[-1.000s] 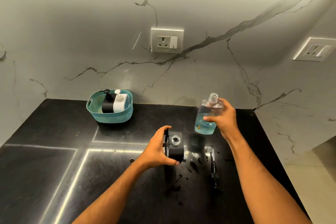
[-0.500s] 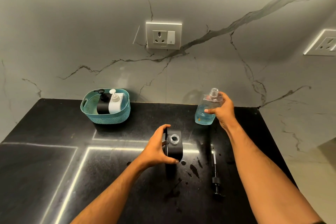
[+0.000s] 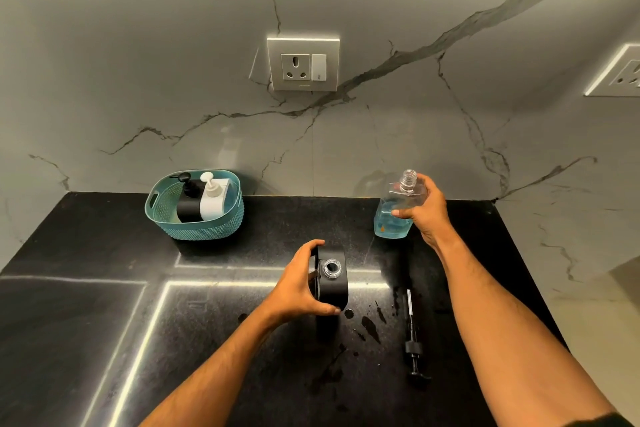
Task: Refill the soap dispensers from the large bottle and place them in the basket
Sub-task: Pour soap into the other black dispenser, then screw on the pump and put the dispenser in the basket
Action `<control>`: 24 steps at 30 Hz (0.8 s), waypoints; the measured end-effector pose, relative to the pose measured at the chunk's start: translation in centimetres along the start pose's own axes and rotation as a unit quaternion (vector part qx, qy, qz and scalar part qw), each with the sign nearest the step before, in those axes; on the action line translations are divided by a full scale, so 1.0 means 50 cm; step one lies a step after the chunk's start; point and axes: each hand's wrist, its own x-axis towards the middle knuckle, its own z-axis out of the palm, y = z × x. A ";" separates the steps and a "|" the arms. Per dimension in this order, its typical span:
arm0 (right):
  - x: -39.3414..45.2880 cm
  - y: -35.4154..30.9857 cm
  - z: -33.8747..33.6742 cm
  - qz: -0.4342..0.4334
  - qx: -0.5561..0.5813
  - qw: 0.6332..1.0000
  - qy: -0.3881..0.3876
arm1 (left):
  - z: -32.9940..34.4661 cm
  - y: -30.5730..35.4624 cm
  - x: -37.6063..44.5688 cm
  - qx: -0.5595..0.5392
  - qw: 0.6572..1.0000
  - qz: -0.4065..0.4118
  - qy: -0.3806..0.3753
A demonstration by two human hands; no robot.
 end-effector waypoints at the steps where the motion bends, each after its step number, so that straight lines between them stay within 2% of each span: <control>1: 0.000 0.001 -0.002 0.002 0.003 1.000 -0.007 | 0.001 -0.002 0.000 -0.002 1.000 0.000 -0.002; 8: -0.005 -0.002 -0.006 -0.002 0.023 0.999 -0.038 | 0.006 -0.007 0.003 -0.006 1.000 0.001 -0.013; 19: -0.033 -0.007 -0.019 -0.009 0.001 1.000 0.000 | 0.007 -0.007 -0.005 -0.015 1.000 0.009 -0.003; 24: -0.079 -0.015 -0.028 -0.047 -0.060 0.997 0.024 | 0.011 -0.002 -0.014 -0.011 1.000 0.023 0.006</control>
